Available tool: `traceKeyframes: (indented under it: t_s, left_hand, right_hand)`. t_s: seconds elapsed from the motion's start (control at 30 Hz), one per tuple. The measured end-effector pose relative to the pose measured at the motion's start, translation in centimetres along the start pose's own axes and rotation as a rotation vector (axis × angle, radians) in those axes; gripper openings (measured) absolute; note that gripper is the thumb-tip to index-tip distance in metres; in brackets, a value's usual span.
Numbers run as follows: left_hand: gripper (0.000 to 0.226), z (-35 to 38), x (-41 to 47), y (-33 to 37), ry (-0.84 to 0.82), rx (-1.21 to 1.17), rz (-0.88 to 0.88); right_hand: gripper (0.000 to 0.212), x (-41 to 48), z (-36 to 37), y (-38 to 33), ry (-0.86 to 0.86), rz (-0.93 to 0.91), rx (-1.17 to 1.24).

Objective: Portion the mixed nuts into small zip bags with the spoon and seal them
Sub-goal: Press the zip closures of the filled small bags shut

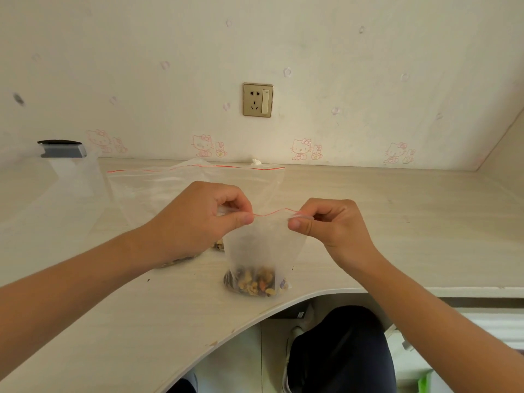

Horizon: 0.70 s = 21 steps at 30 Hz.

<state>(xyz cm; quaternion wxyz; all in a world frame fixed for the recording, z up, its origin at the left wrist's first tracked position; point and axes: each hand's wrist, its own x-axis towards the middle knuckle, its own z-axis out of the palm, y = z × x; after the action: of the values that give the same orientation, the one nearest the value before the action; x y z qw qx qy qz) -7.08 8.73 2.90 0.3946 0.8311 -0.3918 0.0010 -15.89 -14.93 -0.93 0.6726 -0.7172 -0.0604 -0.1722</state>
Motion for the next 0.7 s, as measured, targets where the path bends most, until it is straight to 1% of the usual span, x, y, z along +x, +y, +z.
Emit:
traceKeyframes:
  t_s: [0.1, 0.2, 0.27, 0.37, 0.5, 0.57, 0.7]
  left_hand:
    - [0.012, 0.0, 0.4, 0.7, -0.045, 0.003, 0.028]
    - [0.014, 0.1, 0.8, 1.1, -0.038, 0.004, 0.033]
    - [0.017, 0.1, 0.8, 1.1, -0.012, 0.017, 0.028]
    - [0.021, -0.1, 0.6, 1.0, -0.006, 0.030, 0.008]
    - [0.012, 0.0, 0.7, 1.6, -0.070, 0.031, 0.013]
    - [0.009, 0.1, 0.9, 1.9, -0.070, 0.022, 0.014]
    - [0.012, 0.4, 1.2, 2.2, -0.056, 0.046, 0.015]
  right_hand:
    - [0.011, 0.4, 0.1, -0.1, -0.002, -0.017, -0.038]
    - [0.010, 0.6, 0.3, -0.3, -0.007, -0.034, -0.071]
    - [0.009, 0.5, 0.3, -0.3, -0.017, -0.045, -0.041]
    - [0.012, 0.3, 0.4, -0.2, -0.033, -0.055, 0.016]
    - [0.012, 0.3, 0.6, -0.1, -0.011, -0.038, 0.010]
    - [0.012, 0.4, 0.7, -0.2, -0.018, -0.044, 0.010]
    - [0.010, 0.4, 0.7, -0.3, -0.030, -0.064, 0.005]
